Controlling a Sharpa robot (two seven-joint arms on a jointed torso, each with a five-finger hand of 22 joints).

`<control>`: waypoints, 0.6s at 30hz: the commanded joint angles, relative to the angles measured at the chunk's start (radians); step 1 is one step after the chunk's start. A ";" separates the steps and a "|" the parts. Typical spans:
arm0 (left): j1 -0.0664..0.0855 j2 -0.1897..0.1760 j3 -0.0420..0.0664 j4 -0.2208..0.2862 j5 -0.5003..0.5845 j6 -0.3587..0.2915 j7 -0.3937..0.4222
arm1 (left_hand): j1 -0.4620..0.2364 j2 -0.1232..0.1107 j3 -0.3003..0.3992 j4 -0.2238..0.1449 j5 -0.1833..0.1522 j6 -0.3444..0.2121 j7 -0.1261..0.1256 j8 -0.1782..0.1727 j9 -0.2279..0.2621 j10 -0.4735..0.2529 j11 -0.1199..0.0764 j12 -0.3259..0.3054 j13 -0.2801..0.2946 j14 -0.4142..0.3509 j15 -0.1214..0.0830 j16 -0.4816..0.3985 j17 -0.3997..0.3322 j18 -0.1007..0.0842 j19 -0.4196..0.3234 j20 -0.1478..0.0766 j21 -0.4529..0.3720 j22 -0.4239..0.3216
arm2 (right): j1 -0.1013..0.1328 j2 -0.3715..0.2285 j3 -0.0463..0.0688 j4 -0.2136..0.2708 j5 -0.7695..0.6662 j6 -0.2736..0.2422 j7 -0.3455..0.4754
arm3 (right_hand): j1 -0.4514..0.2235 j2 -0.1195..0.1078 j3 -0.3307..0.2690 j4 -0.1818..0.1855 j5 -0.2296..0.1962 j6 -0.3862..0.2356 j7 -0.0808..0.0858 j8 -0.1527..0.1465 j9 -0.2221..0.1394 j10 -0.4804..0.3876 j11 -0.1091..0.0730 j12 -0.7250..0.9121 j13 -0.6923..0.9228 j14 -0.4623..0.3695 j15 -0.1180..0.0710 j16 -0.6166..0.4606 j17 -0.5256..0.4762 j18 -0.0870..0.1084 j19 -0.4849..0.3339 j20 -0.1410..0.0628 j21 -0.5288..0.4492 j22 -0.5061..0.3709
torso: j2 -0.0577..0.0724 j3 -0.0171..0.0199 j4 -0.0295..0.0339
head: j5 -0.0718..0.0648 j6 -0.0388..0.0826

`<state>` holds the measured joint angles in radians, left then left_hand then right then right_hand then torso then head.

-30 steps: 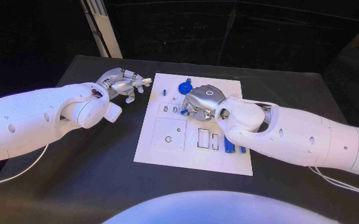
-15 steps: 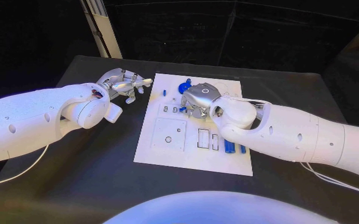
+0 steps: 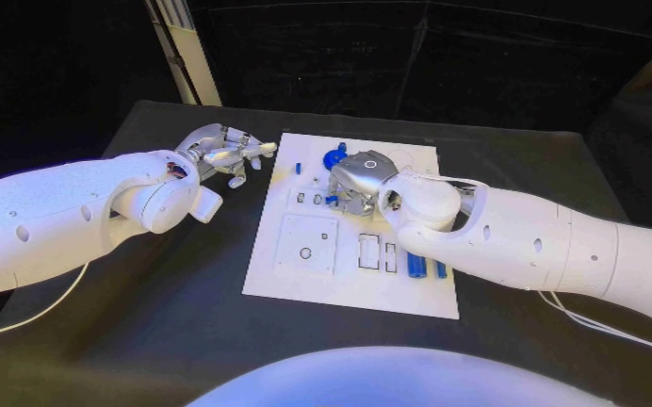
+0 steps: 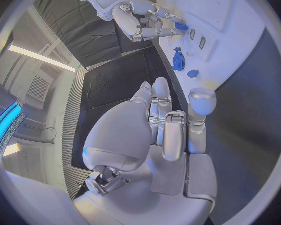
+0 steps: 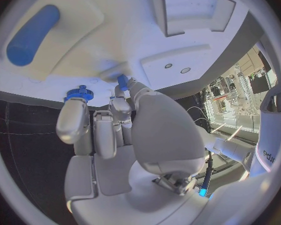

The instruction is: Assemble the parts on the task board

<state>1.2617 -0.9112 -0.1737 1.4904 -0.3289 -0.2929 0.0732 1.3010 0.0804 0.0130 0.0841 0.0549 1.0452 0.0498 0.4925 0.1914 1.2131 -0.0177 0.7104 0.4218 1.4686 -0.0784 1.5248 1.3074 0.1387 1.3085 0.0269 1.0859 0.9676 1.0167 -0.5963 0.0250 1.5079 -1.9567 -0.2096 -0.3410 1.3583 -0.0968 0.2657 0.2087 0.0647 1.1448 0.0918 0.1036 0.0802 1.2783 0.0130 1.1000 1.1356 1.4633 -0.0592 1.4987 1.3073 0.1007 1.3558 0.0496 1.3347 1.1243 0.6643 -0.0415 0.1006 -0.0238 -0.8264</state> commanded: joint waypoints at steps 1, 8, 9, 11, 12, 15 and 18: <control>0.001 0.001 0.001 0.000 0.003 0.009 0.006 | 0.001 -0.012 0.007 -0.002 0.002 -0.007 0.003 -0.004 -0.001 -0.008 0.000 -0.004 -0.001 0.079 -0.001 -0.006 0.164 -0.005 -0.007 0.003 -0.004 -0.001 | 0.000 0.000 -0.001 -0.003 0.014 0.024 0.005 | -0.012 -0.017 -0.006 0.010 0.001 -0.021 0.005 -0.015 -0.007 -0.014 0.003 -0.013 -0.013 0.084 0.006 -0.006 0.166 -0.007 -0.011 0.004 -0.007 -0.007 | -0.001 0.0000 -0.0007 | 0.000 0.001; 0.001 0.001 0.001 0.000 0.003 0.009 0.005 | 0.000 -0.013 0.008 -0.001 0.002 -0.007 0.004 -0.004 -0.001 -0.008 0.000 -0.005 -0.002 0.079 -0.001 -0.006 0.163 -0.004 -0.008 0.004 -0.005 -0.002 | 0.000 0.001 -0.001 -0.011 0.019 0.011 0.001 | -0.034 -0.039 -0.017 0.030 -0.009 -0.054 0.018 -0.033 -0.013 -0.039 0.016 -0.042 -0.043 0.084 0.016 -0.008 0.164 -0.006 -0.014 0.013 -0.011 -0.013 | 0.000 -0.0002 0.0004 | -0.001 0.003; 0.001 0.001 0.001 0.000 0.003 0.009 0.005 | 0.000 -0.013 0.008 -0.001 0.002 -0.007 0.004 -0.004 -0.001 -0.008 0.000 -0.005 -0.002 0.079 -0.001 -0.006 0.163 -0.004 -0.008 0.004 -0.005 -0.002 | 0.000 0.001 -0.001 -0.011 0.019 0.010 0.000 | -0.034 -0.039 -0.017 0.030 -0.009 -0.054 0.018 -0.033 -0.013 -0.039 0.016 -0.042 -0.043 0.084 0.016 -0.008 0.164 -0.006 -0.014 0.013 -0.011 -0.013 | 0.000 -0.0002 0.0004 | -0.001 0.003; 0.001 0.001 0.001 0.000 0.003 0.009 0.004 | 0.000 -0.013 0.008 -0.001 0.002 -0.007 0.004 -0.004 -0.001 -0.008 0.000 -0.005 -0.002 0.079 -0.001 -0.006 0.163 -0.004 -0.008 0.004 -0.005 -0.002 | 0.000 0.001 -0.001 -0.011 0.020 0.009 0.000 | -0.035 -0.041 -0.018 0.031 -0.009 -0.056 0.019 -0.034 -0.013 -0.040 0.016 -0.044 -0.045 0.084 0.017 -0.008 0.164 -0.006 -0.014 0.014 -0.012 -0.014 | 0.000 -0.0001 0.0001 | -0.001 0.003; 0.001 0.000 0.001 0.000 0.003 0.010 0.004 | 0.000 -0.013 0.008 -0.001 0.002 -0.007 0.004 -0.004 -0.001 -0.008 0.000 -0.005 -0.002 0.079 -0.001 -0.006 0.163 -0.004 -0.008 0.004 -0.005 -0.002 | 0.000 0.001 -0.001 -0.011 0.021 0.009 0.000 | -0.035 -0.042 -0.019 0.032 -0.009 -0.057 0.020 -0.034 -0.013 -0.042 0.017 -0.046 -0.047 0.084 0.017 -0.008 0.164 -0.006 -0.014 0.014 -0.012 -0.014 | 0.000 -0.0002 0.0000 | -0.001 0.003; 0.001 0.000 0.001 0.000 0.003 0.010 0.003 | 0.000 -0.013 0.008 -0.001 0.002 -0.007 0.004 -0.004 -0.001 -0.008 0.000 -0.005 -0.002 0.079 -0.001 -0.006 0.163 -0.004 -0.008 0.004 -0.005 -0.002 | 0.000 0.000 -0.001 -0.010 0.024 0.010 0.001 | -0.036 -0.044 -0.019 0.033 -0.009 -0.059 0.020 -0.034 -0.013 -0.043 0.017 -0.046 -0.048 0.084 0.018 -0.009 0.163 -0.006 -0.015 0.015 -0.012 -0.014 | 0.000 -0.0003 -0.0003 | -0.001 0.002; 0.001 0.000 0.001 -0.001 0.003 0.010 0.003 | 0.000 -0.013 0.008 -0.001 0.002 -0.007 0.004 -0.004 -0.001 -0.008 0.000 -0.005 -0.002 0.079 -0.001 -0.006 0.163 -0.004 -0.008 0.004 -0.005 -0.002 | 0.000 -0.001 -0.001 -0.009 0.027 0.009 0.002 | -0.037 -0.045 -0.020 0.033 -0.009 -0.059 0.020 -0.035 -0.013 -0.042 0.017 -0.045 -0.047 0.084 0.018 -0.008 0.164 -0.006 -0.014 0.015 -0.012 -0.014 | 0.000 0.0000 -0.0005 | 0.000 0.002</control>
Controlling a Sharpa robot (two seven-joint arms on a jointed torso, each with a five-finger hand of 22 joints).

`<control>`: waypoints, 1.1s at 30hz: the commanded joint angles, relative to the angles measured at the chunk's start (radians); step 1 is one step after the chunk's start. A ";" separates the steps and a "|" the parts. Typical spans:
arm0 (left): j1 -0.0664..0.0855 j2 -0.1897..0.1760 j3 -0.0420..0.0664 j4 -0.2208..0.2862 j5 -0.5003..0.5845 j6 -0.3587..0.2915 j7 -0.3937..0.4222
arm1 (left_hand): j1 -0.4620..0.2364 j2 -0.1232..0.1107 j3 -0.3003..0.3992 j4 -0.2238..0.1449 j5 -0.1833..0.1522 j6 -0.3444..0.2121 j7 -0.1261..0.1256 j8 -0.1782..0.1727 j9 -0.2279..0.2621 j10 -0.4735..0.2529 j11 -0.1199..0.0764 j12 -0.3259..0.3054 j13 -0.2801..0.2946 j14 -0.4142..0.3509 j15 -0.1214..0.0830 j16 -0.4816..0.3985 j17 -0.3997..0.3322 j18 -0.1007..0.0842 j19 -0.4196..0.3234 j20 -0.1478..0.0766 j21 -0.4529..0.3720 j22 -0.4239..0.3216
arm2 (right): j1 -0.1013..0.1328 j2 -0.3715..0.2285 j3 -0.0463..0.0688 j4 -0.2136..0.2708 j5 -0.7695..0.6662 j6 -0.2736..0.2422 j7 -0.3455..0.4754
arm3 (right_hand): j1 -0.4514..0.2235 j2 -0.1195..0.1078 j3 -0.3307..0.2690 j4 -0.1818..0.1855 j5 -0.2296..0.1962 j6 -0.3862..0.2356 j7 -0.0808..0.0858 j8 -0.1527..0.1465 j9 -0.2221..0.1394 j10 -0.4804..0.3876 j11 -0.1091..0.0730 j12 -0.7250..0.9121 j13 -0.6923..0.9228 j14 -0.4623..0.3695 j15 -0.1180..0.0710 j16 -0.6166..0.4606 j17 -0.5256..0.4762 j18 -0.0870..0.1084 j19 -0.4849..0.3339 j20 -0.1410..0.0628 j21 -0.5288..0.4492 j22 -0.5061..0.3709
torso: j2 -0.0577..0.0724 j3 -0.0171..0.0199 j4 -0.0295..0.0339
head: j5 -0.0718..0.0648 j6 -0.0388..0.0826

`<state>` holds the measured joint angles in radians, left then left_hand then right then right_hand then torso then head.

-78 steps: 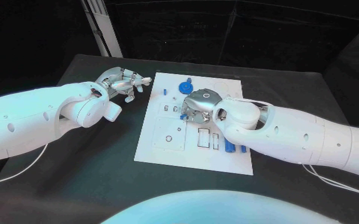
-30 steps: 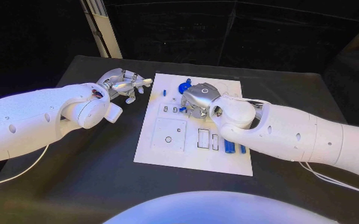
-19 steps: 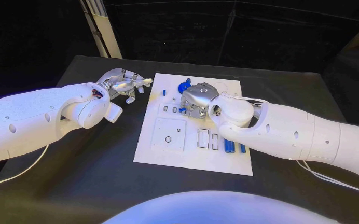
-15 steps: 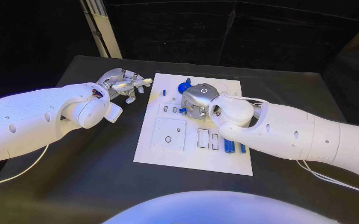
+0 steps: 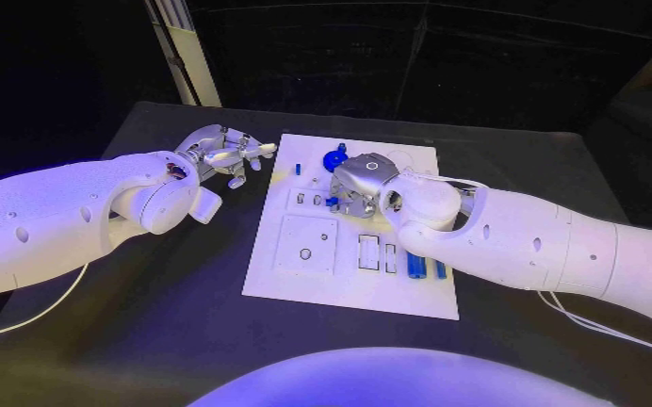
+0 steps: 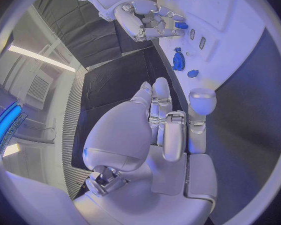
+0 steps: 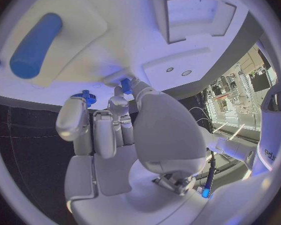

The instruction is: Assemble the parts on the task board

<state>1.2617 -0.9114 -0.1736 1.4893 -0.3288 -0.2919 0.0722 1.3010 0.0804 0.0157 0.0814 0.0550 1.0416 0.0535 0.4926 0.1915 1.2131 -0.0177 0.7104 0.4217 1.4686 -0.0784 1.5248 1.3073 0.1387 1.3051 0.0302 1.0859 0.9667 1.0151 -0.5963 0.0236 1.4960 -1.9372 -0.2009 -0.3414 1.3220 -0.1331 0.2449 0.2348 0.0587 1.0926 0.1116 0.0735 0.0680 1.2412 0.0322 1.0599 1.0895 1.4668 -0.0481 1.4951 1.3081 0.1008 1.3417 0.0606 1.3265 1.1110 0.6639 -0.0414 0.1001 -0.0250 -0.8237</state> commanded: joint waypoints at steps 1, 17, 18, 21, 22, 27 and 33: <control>0.001 0.000 0.001 0.000 0.003 0.009 0.004 | 0.000 -0.013 0.006 0.002 0.002 -0.004 0.000 -0.004 -0.002 -0.008 0.000 -0.005 -0.001 0.079 -0.001 -0.006 0.163 -0.004 -0.004 0.000 -0.005 -0.001 | 0.001 -0.001 0.000 0.003 0.007 -0.002 0.003 | 0.000 -0.008 0.001 0.007 -0.003 -0.007 0.000 -0.004 -0.001 -0.004 -0.002 -0.004 0.000 0.080 0.007 -0.004 0.163 -0.006 0.000 0.004 -0.004 0.000 | 0.000 -0.0002 0.0000 | 0.000 -0.001; 0.001 0.001 0.001 0.000 0.003 0.011 0.003 | -0.001 -0.014 0.006 0.002 0.002 -0.004 0.000 -0.004 -0.002 -0.008 0.001 -0.005 -0.002 0.079 -0.001 -0.006 0.163 -0.004 -0.005 0.001 -0.005 -0.001 | 0.001 -0.011 0.000 0.011 0.021 -0.016 0.025 | 0.093 0.085 0.090 -0.049 -0.003 0.076 -0.036 0.046 0.018 0.042 -0.031 0.053 0.038 0.082 -0.015 0.000 0.168 -0.009 0.012 -0.010 0.006 0.019 | 0.000 0.0002 0.0001 | -0.001 -0.003; 0.001 0.001 0.001 0.000 0.003 0.012 0.003 | -0.001 -0.014 0.007 0.002 0.002 -0.004 0.000 -0.004 -0.002 -0.008 0.001 -0.005 -0.002 0.079 -0.001 -0.006 0.163 -0.004 -0.005 0.001 -0.005 -0.001 | 0.001 -0.011 0.000 0.011 0.021 -0.019 0.025 | 0.094 0.088 0.093 -0.052 -0.004 0.079 -0.038 0.048 0.018 0.046 -0.033 0.058 0.043 0.082 -0.016 0.000 0.169 -0.009 0.012 -0.011 0.007 0.019 | 0.001 0.0000 0.0004 | -0.001 -0.003; 0.001 0.002 0.001 0.000 0.003 0.013 0.003 | -0.001 -0.014 0.008 0.003 0.002 -0.004 0.001 -0.004 -0.002 -0.008 0.001 -0.005 -0.002 0.079 -0.001 -0.006 0.163 -0.004 -0.004 0.001 -0.005 -0.001 | 0.001 -0.012 0.000 0.012 0.021 -0.035 0.025 | 0.096 0.096 0.100 -0.059 -0.005 0.085 -0.042 0.054 0.021 0.061 -0.036 0.077 0.060 0.082 -0.019 -0.001 0.168 -0.010 0.015 -0.015 0.009 0.024 | 0.000 -0.0001 0.0005 | -0.001 -0.003; 0.001 0.002 0.001 0.000 0.003 0.013 0.004 | -0.001 -0.014 0.008 0.003 0.002 -0.004 0.001 -0.004 -0.002 -0.008 0.001 -0.005 -0.002 0.079 -0.001 -0.006 0.163 -0.004 -0.004 0.001 -0.005 -0.001 | 0.001 -0.012 0.000 0.012 0.021 -0.041 0.026 | 0.096 0.097 0.100 -0.060 -0.005 0.087 -0.043 0.056 0.021 0.064 -0.037 0.082 0.064 0.082 -0.020 -0.001 0.168 -0.010 0.015 -0.015 0.009 0.025 | 0.000 -0.0001 0.0005 | -0.001 -0.003; 0.001 0.005 0.001 0.000 0.003 0.017 0.004 | -0.001 -0.014 0.008 0.003 0.002 -0.004 0.001 -0.004 -0.002 -0.008 0.001 -0.005 -0.002 0.079 -0.001 -0.006 0.163 -0.004 -0.004 0.001 -0.005 -0.001 | 0.001 -0.015 0.000 0.016 0.026 -0.064 0.030 | 0.091 0.093 0.100 -0.064 -0.006 0.091 -0.045 0.060 0.023 0.072 -0.039 0.091 0.073 0.082 -0.022 -0.001 0.167 -0.010 0.017 -0.018 0.011 0.027 | 0.000 -0.0001 0.0012 | -0.001 -0.003; 0.000 0.021 0.000 -0.006 0.003 0.026 0.006 | -0.002 -0.018 0.008 0.002 0.002 -0.004 0.001 -0.004 -0.002 -0.008 0.001 -0.006 -0.002 0.078 0.000 -0.007 0.162 -0.004 -0.006 0.001 -0.007 -0.003 | 0.001 -0.028 0.000 0.033 0.044 -0.116 0.040 | 0.056 0.079 0.087 -0.054 -0.003 0.095 -0.049 0.067 0.025 0.081 -0.043 0.101 0.082 0.080 -0.025 -0.007 0.161 -0.012 0.020 -0.022 0.013 0.031 | 0.000 0.0008 0.0005 | 0.000 0.000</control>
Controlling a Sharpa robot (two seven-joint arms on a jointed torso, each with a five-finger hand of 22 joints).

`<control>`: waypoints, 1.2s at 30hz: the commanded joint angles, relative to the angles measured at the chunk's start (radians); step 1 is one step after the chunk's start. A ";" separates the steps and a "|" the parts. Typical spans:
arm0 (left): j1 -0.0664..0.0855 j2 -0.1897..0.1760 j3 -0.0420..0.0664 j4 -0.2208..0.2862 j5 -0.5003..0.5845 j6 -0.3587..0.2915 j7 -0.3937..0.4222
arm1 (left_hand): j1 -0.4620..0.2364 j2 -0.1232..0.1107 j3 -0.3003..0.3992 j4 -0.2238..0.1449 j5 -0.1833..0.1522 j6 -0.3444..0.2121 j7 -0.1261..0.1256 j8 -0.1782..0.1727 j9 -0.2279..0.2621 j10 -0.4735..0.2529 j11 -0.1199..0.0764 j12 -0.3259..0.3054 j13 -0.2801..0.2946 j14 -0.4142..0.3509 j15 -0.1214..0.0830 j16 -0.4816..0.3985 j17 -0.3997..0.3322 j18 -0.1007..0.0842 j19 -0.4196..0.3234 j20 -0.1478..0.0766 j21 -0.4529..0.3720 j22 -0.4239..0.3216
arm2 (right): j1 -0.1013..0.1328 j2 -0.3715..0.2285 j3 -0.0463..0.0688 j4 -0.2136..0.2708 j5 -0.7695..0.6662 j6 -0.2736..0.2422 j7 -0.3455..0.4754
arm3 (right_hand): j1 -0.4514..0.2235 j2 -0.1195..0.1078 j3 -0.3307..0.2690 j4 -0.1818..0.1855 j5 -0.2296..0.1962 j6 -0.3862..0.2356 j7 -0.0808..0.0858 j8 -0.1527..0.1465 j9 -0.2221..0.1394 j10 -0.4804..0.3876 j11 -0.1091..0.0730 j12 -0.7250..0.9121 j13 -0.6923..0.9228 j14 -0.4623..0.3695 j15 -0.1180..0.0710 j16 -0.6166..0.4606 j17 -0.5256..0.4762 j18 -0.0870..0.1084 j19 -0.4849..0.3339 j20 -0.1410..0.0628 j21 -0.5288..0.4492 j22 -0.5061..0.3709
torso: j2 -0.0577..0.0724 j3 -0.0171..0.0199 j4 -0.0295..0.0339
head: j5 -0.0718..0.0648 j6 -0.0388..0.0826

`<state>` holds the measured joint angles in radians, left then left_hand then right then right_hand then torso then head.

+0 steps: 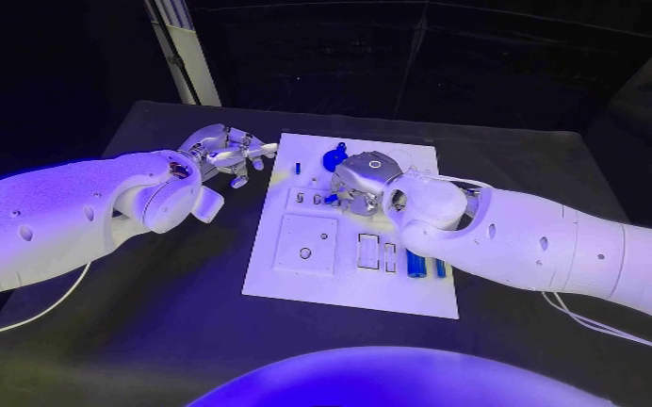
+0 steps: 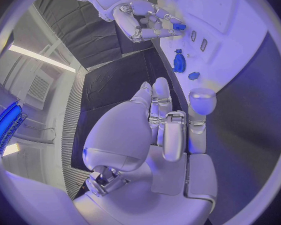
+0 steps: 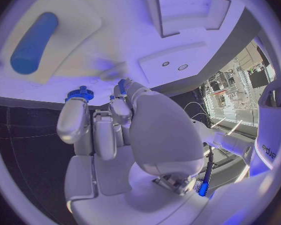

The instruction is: Assemble the parts on the task board

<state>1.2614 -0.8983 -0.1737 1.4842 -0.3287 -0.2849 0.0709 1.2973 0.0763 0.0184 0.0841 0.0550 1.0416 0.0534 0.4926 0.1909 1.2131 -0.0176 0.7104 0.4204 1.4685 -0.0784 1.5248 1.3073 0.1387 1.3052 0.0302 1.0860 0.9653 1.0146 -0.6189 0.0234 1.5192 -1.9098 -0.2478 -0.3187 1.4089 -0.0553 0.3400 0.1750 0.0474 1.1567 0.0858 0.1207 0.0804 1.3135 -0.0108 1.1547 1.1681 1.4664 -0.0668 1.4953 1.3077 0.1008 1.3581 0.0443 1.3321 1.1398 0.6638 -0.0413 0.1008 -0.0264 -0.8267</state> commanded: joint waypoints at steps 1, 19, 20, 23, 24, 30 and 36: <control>-0.001 0.012 0.000 -0.002 0.003 0.020 0.008 | 0.000 -0.018 0.006 -0.001 0.002 -0.005 0.002 -0.004 -0.002 -0.009 0.002 -0.006 -0.002 0.078 0.000 -0.007 0.161 -0.004 -0.006 0.001 -0.008 -0.003 | 0.001 -0.010 0.001 0.015 0.022 -0.078 0.020 | -0.037 -0.001 -0.010 0.008 0.010 0.032 -0.024 0.021 0.013 0.010 0.000 0.008 0.005 0.080 -0.007 -0.008 0.160 -0.012 0.004 -0.006 0.008 0.003 | 0.000 0.0011 -0.0006 | 0.002 0.003; -0.021 0.083 -0.001 0.004 -0.114 0.043 -0.065 | -0.063 -0.096 -0.019 0.023 0.001 0.005 0.007 0.002 -0.002 0.001 0.006 0.003 0.000 0.080 0.004 -0.005 0.166 -0.005 -0.003 0.006 -0.005 0.005 | 0.002 -0.091 0.002 0.118 0.099 -0.101 0.014 | -0.071 -0.010 -0.022 0.020 0.023 0.038 -0.028 0.028 0.015 0.022 -0.005 0.023 0.018 0.081 -0.011 -0.009 0.159 -0.014 0.012 -0.010 0.015 0.016 | -0.004 0.0022 -0.0044 | -0.002 0.031; -0.022 0.088 -0.001 0.003 -0.117 0.046 -0.070 | -0.065 -0.099 -0.020 0.024 0.001 0.005 0.006 0.002 -0.001 0.002 0.006 0.003 0.001 0.080 0.004 -0.004 0.167 -0.005 -0.002 0.006 -0.004 0.006 | 0.002 -0.092 0.002 0.119 0.100 -0.100 0.014 | -0.071 -0.010 -0.022 0.020 0.023 0.038 -0.028 0.028 0.015 0.022 -0.005 0.023 0.018 0.081 -0.011 -0.009 0.159 -0.014 0.012 -0.010 0.015 0.016 | -0.004 0.0018 -0.0034 | -0.003 0.032; -0.024 0.099 -0.001 0.003 -0.124 0.055 -0.080 | -0.067 -0.104 -0.023 0.024 0.001 0.008 0.006 0.004 -0.001 0.004 0.005 0.006 0.002 0.081 0.004 -0.002 0.171 -0.006 0.001 0.006 0.002 0.013 | 0.002 -0.093 0.002 0.121 0.101 -0.098 0.012 | -0.072 -0.011 -0.023 0.020 0.023 0.038 -0.029 0.028 0.015 0.022 -0.005 0.023 0.018 0.081 -0.011 -0.009 0.159 -0.014 0.012 -0.010 0.015 0.016 | -0.002 0.0019 -0.0035 | -0.004 0.035; -0.024 0.103 -0.002 0.004 -0.129 0.058 -0.084 | -0.068 -0.106 -0.023 0.024 0.001 0.009 0.005 0.006 0.000 0.006 0.005 0.008 0.002 0.082 0.003 -0.001 0.173 -0.007 0.003 0.006 0.005 0.016 | 0.002 -0.094 0.002 0.121 0.101 -0.097 0.011 | -0.072 -0.011 -0.023 0.020 0.023 0.038 -0.029 0.028 0.015 0.022 -0.005 0.023 0.018 0.081 -0.011 -0.009 0.159 -0.014 0.012 -0.010 0.015 0.016 | -0.002 0.0020 -0.0039 | -0.003 0.035; -0.026 0.119 -0.003 0.007 -0.148 0.081 -0.101 | -0.061 -0.114 -0.024 0.018 0.001 0.022 -0.003 0.018 0.005 0.020 -0.002 0.022 0.009 0.086 -0.002 0.009 0.191 -0.011 0.015 0.002 0.024 0.039 | 0.002 -0.094 0.002 0.126 0.102 -0.096 0.010 | -0.072 -0.011 -0.023 0.020 0.023 0.038 -0.029 0.028 0.015 0.022 -0.005 0.023 0.018 0.081 -0.011 -0.009 0.159 -0.014 0.012 -0.010 0.015 0.016 | -0.001 0.0010 -0.0038 | -0.004 0.035; -0.027 0.130 -0.004 0.005 -0.173 0.104 -0.116 | -0.044 -0.117 -0.020 0.006 0.001 0.027 -0.009 0.027 0.008 0.026 -0.008 0.031 0.013 0.088 -0.006 0.013 0.198 -0.013 0.020 -0.002 0.032 0.048 | 0.002 -0.095 0.002 0.131 0.102 -0.101 0.006 | -0.073 -0.011 -0.023 0.021 0.024 0.038 -0.029 0.028 0.016 0.019 -0.005 0.018 0.014 0.081 -0.011 -0.009 0.158 -0.014 0.012 -0.010 0.015 0.016 | -0.001 0.0014 -0.0027 | -0.005 0.033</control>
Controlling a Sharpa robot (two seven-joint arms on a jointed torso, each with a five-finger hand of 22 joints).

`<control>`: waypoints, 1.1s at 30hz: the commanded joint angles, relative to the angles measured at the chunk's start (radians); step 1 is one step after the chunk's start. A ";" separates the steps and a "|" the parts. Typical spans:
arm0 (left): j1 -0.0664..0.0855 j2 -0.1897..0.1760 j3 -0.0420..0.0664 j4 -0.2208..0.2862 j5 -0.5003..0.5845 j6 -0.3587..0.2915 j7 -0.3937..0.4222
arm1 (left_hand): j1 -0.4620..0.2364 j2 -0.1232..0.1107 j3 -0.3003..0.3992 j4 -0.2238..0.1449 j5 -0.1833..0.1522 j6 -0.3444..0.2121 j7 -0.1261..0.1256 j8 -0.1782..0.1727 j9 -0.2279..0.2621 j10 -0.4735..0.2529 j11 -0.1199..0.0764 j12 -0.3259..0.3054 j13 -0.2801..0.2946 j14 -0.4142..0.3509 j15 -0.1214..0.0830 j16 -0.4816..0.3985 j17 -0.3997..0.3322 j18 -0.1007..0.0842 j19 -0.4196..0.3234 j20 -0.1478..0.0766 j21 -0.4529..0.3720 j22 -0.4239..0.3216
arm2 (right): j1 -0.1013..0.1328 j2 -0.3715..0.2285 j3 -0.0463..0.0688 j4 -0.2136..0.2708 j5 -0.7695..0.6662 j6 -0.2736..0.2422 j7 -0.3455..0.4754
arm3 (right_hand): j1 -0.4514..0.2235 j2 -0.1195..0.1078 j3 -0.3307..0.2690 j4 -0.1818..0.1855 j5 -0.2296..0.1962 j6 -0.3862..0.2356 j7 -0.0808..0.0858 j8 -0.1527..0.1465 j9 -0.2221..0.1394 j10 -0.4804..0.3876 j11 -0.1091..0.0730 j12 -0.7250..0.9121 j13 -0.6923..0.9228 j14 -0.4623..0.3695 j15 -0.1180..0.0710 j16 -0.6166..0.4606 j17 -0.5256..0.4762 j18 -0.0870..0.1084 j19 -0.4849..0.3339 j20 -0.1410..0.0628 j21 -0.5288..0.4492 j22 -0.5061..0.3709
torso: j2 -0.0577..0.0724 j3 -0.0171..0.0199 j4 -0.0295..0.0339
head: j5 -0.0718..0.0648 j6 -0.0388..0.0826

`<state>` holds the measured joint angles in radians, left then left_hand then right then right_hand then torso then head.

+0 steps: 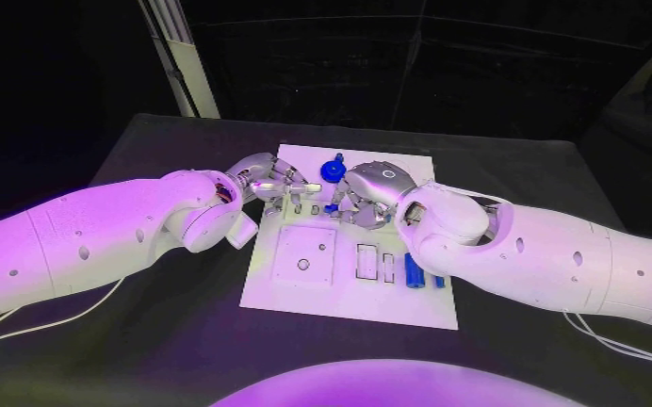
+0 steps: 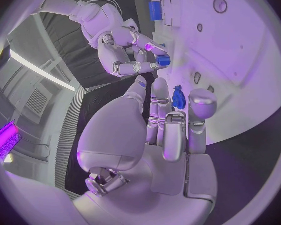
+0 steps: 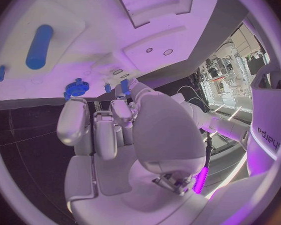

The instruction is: Assemble the parts on the task board

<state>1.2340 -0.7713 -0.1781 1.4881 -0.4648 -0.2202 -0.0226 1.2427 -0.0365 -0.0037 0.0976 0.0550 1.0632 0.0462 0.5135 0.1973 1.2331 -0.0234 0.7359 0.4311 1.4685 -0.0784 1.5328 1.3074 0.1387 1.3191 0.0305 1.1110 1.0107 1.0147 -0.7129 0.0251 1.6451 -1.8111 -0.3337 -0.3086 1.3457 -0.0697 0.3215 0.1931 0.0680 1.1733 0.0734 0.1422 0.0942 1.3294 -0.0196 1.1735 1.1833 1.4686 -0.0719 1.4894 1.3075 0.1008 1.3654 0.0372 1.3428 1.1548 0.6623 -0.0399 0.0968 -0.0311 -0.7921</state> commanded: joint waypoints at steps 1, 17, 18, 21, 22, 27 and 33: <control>0.001 0.005 0.000 0.000 -0.039 0.043 -0.024 | 0.016 -0.004 0.004 -0.011 0.002 0.006 -0.003 0.008 0.002 0.006 -0.003 0.007 0.003 0.088 -0.007 0.005 0.199 -0.013 0.007 -0.003 0.008 0.005 | 0.002 -0.001 0.001 0.006 0.003 -0.018 -0.006 | -0.010 0.003 -0.005 0.003 0.003 0.021 -0.016 0.007 0.002 0.004 0.004 -0.001 -0.002 0.078 -0.006 -0.003 0.159 -0.014 0.005 -0.003 0.005 0.001 | 0.001 -0.0003 0.0012 | 0.000 -0.002; 0.000 0.030 -0.001 -0.015 -0.048 0.065 -0.048 | 0.039 -0.002 0.018 -0.027 0.002 0.007 -0.008 0.015 0.005 0.008 -0.008 0.013 0.005 0.090 -0.011 0.010 0.207 -0.015 0.011 -0.007 0.016 0.015 | 0.002 -0.005 0.001 0.018 0.002 -0.043 -0.019 | -0.010 0.004 -0.004 0.003 0.005 0.022 -0.016 0.007 0.002 0.005 0.004 0.002 0.001 0.078 -0.006 -0.004 0.158 -0.015 0.006 -0.003 0.005 0.002 | 0.001 -0.0003 0.0022 | -0.003 -0.007; 0.000 0.031 -0.001 -0.015 -0.048 0.065 -0.049 | 0.039 -0.002 0.018 -0.027 0.002 0.007 -0.008 0.015 0.005 0.008 -0.008 0.013 0.005 0.090 -0.011 0.010 0.207 -0.015 0.011 -0.007 0.016 0.015 | 0.002 -0.005 0.001 0.019 0.002 -0.044 -0.019 | -0.010 0.004 -0.004 0.003 0.005 0.022 -0.016 0.007 0.002 0.005 0.004 0.002 0.001 0.078 -0.006 -0.004 0.158 -0.015 0.006 -0.003 0.005 0.002 | 0.001 -0.0003 0.0022 | -0.003 -0.007; 0.000 0.033 -0.001 -0.016 -0.048 0.064 -0.052 | 0.042 -0.001 0.020 -0.028 0.002 0.007 -0.008 0.017 0.005 0.008 -0.008 0.014 0.005 0.090 -0.012 0.010 0.207 -0.015 0.011 -0.008 0.016 0.014 | 0.002 -0.006 0.001 0.022 0.001 -0.046 -0.019 | -0.011 0.004 -0.004 0.003 0.006 0.022 -0.016 0.008 0.002 0.005 0.004 0.000 -0.001 0.078 -0.006 -0.004 0.158 -0.015 0.006 -0.003 0.005 0.002 | 0.000 -0.0004 0.0019 | -0.002 -0.007; 0.000 0.033 -0.001 -0.017 -0.048 0.063 -0.053 | 0.042 -0.001 0.020 -0.029 0.002 0.007 -0.009 0.017 0.005 0.008 -0.008 0.014 0.005 0.090 -0.012 0.010 0.207 -0.015 0.011 -0.008 0.016 0.014 | 0.002 -0.006 0.001 0.024 0.001 -0.047 -0.019 | -0.011 0.004 -0.004 0.003 0.006 0.022 -0.016 0.008 0.002 0.005 0.004 0.000 -0.001 0.078 -0.006 -0.004 0.158 -0.015 0.006 -0.003 0.005 0.002 | 0.000 -0.0005 0.0019 | -0.002 -0.008; 0.000 0.034 -0.001 -0.020 -0.048 0.059 -0.057 | 0.049 0.003 0.027 -0.032 0.002 0.007 -0.010 0.018 0.006 0.008 -0.010 0.015 0.006 0.090 -0.013 0.010 0.208 -0.015 0.011 -0.009 0.016 0.015 | 0.002 -0.010 0.001 0.031 -0.002 -0.055 -0.019 | -0.011 0.004 -0.004 0.003 0.006 0.022 -0.016 0.008 0.002 0.005 0.004 0.000 -0.001 0.078 -0.006 -0.004 0.158 -0.015 0.006 -0.003 0.005 0.002 | 0.000 -0.0005 0.0018 | -0.001 -0.009; 0.000 0.036 -0.001 -0.022 -0.048 0.057 -0.060 | 0.061 0.009 0.038 -0.039 0.002 0.005 -0.012 0.020 0.006 0.006 -0.011 0.015 0.006 0.090 -0.014 0.011 0.209 -0.015 0.012 -0.010 0.017 0.017 | 0.002 -0.016 0.001 0.039 -0.008 -0.066 -0.018 | -0.011 0.003 -0.005 0.002 0.009 0.021 -0.016 0.008 0.002 0.004 0.004 -0.001 -0.002 0.078 -0.007 -0.004 0.158 -0.015 0.006 -0.003 0.006 0.003 | 0.000 -0.0011 0.0020 | 0.000 -0.010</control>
<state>1.2329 -0.7372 -0.1801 1.4660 -0.5063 -0.1698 -0.0755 1.2948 -0.0266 0.0293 0.0591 0.0550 1.0667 0.0425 0.5292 0.2020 1.2402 -0.0304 0.7473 0.4359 1.4688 -0.0859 1.5406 1.3073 0.1387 1.3267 0.0231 1.1243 1.0271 1.0145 -0.7284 0.0254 1.6793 -1.8096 -0.3724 -0.3258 1.3274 -0.0719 0.3204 0.1942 0.0734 1.1763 0.0695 0.1446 0.0955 1.3293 -0.0194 1.1734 1.1818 1.4686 -0.0718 1.4894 1.3074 0.1007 1.3653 0.0372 1.3428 1.1574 0.6625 -0.0406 0.0988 -0.0319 -0.8012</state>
